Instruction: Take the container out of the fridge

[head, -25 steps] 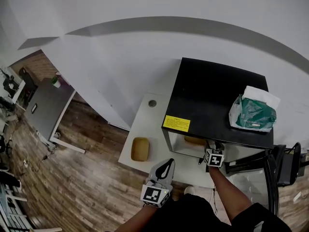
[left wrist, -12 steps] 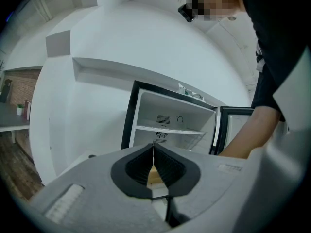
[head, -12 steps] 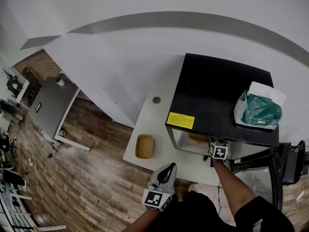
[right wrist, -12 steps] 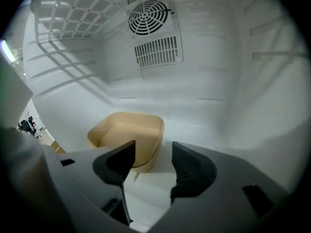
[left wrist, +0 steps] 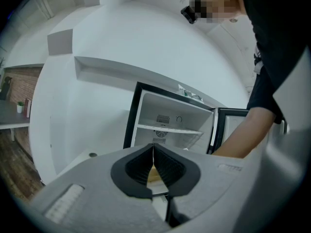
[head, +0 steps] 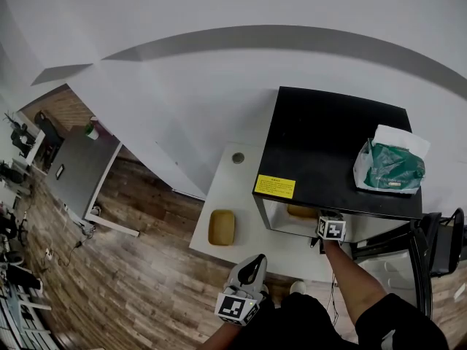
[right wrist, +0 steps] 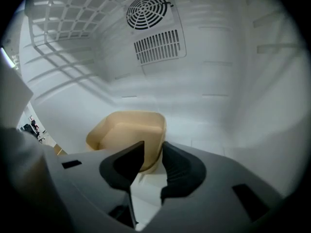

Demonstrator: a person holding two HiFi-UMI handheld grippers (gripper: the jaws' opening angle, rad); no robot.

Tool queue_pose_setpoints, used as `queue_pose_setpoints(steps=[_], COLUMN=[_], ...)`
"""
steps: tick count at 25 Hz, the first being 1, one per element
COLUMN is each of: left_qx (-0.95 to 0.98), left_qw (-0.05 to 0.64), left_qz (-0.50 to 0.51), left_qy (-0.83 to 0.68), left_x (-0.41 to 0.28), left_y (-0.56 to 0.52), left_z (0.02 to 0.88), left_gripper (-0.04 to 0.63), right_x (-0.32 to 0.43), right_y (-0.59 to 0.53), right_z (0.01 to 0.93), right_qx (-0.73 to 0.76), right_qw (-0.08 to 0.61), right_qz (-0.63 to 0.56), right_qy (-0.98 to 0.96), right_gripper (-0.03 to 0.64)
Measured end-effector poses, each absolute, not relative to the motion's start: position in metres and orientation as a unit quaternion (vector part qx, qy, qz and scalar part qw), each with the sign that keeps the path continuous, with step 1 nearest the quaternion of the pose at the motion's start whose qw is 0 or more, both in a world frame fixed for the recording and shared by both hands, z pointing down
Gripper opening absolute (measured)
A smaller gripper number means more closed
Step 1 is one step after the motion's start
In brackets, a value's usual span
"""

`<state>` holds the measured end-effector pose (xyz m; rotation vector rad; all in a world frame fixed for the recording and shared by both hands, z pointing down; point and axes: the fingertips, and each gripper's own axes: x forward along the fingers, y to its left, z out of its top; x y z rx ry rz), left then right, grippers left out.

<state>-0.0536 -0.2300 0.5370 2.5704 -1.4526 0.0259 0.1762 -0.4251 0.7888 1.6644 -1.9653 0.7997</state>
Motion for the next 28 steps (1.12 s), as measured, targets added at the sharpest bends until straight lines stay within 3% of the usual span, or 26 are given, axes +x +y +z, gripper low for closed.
queue_pose_setpoints(steps=[4,28], left_qx=[0.871,0.878], left_qw=[0.092,0.092], left_qz=[0.012,-0.014], left_qy=[-0.483,-0.470], left_x=[-0.053,-0.067], left_y=[-0.228,-0.250], left_z=[0.536,0.531], left_gripper=[0.017,0.017], right_x=[0.179,0.191], right_y=[-0.421,-0.371], right_z=[0.791,0.732], right_qx=[0.614,0.648], right_qw=[0.231,0.165], right_qz=[0.288,0.279], right_qy=[-0.698,-0.689], right_gripper=[0.028,0.021])
